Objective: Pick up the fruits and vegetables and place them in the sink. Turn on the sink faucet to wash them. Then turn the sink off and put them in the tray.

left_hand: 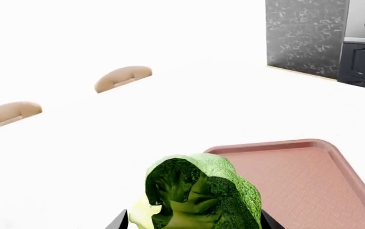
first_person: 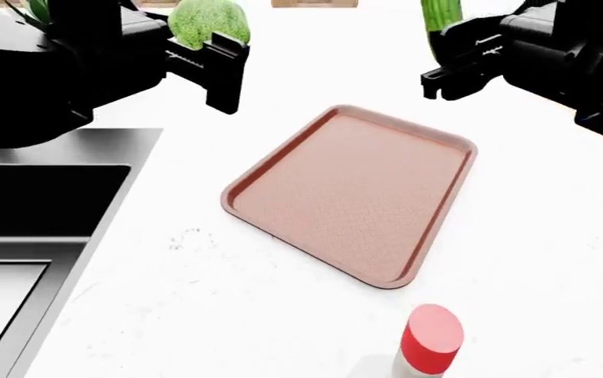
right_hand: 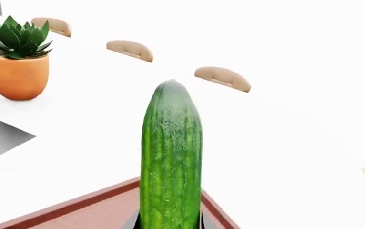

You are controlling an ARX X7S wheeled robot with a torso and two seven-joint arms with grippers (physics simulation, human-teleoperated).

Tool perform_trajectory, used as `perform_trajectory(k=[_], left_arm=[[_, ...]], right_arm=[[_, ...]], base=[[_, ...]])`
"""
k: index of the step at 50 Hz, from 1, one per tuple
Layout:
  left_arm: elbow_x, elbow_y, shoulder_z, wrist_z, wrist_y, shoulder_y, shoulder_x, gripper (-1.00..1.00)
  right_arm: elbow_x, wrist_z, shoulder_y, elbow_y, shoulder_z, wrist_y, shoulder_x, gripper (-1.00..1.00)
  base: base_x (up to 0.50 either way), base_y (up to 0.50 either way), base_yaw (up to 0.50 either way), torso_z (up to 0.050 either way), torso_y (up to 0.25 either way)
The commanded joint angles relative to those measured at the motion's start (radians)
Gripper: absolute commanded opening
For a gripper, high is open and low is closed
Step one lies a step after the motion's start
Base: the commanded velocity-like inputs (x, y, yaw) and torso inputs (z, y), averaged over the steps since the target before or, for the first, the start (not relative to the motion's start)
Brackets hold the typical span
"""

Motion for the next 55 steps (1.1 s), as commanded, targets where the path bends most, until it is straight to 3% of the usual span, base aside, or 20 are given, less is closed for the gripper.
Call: perform_trajectory(k=[1,5,11,20,27,28,35,40,42,46,50,55], left_arm=[[-0.024,0.005,-0.01,-0.031,0.003,0.005,-0.003,-1.0],[-0.017,-0.014,-0.004,-0.027,-0.004,-0.016,0.009,-1.0],[0.003,-0.038,0.011,-0.011,-0.008,-0.034,0.022,-1.0],[0.002,-0.028,0.01,-0.01,-0.004,-0.024,0.009,-1.0],[-0.005,-0.016,0.006,-0.016,0.0,-0.012,-0.002,-1.0],[-0.005,-0.016,0.006,-0.016,0.0,-0.011,-0.002,-1.0],[-0.009,-0.014,0.007,-0.017,0.0,-0.011,0.0,-1.0],[0.013,-0.035,0.026,0.006,0.004,-0.017,0.026,-1.0],[0.039,-0.058,0.056,0.041,0.003,-0.023,0.057,-1.0],[0.128,-0.177,0.139,0.156,0.028,-0.044,0.163,-1.0],[0.226,-0.355,0.249,0.323,0.068,-0.06,0.308,-1.0],[0.386,-0.742,0.402,0.624,0.178,-0.129,0.529,-1.0]], right_arm=[[-0.146,-0.235,0.035,0.253,-0.126,0.017,-0.133,-1.0],[-0.312,-0.49,0.096,0.598,-0.26,-0.031,-0.288,-1.0],[-0.563,-0.905,0.121,1.307,-0.475,-0.213,-0.612,-1.0],[-0.882,-0.977,0.016,1.336,-0.421,-0.136,-0.65,-1.0],[-1.117,-1.006,-0.018,1.337,-0.264,-0.118,-0.667,-1.0],[-1.14,-1.011,-0.02,1.337,-0.241,-0.118,-0.668,1.0],[-1.242,-1.045,-0.01,1.336,-0.108,-0.145,-0.673,1.0],[-1.173,-0.947,0.182,1.334,0.106,-0.267,-0.637,1.0],[-1.131,-0.888,0.226,1.208,0.167,-0.216,-0.575,1.0],[-1.028,-0.737,0.164,0.699,0.29,0.083,-0.402,1.0],[-1.014,-0.632,0.13,0.497,0.355,0.176,-0.324,1.0],[-0.978,-0.573,0.129,0.311,0.421,0.305,-0.259,1.0]], base=[[0.0,0.0,0.0,0.0,0.0],[0.0,0.0,0.0,0.0,0.0],[0.0,0.0,0.0,0.0,0.0],[0.0,0.0,0.0,0.0,0.001],[0.0,0.0,0.0,0.0,0.0],[0.0,0.0,0.0,0.0,0.0],[0.0,0.0,0.0,0.0,0.001],[0.0,0.0,0.0,0.0,0.0],[0.0,0.0,0.0,0.0,0.0],[0.0,0.0,0.0,0.0,0.0],[0.0,0.0,0.0,0.0,0.0],[0.0,0.0,0.0,0.0,0.0]])
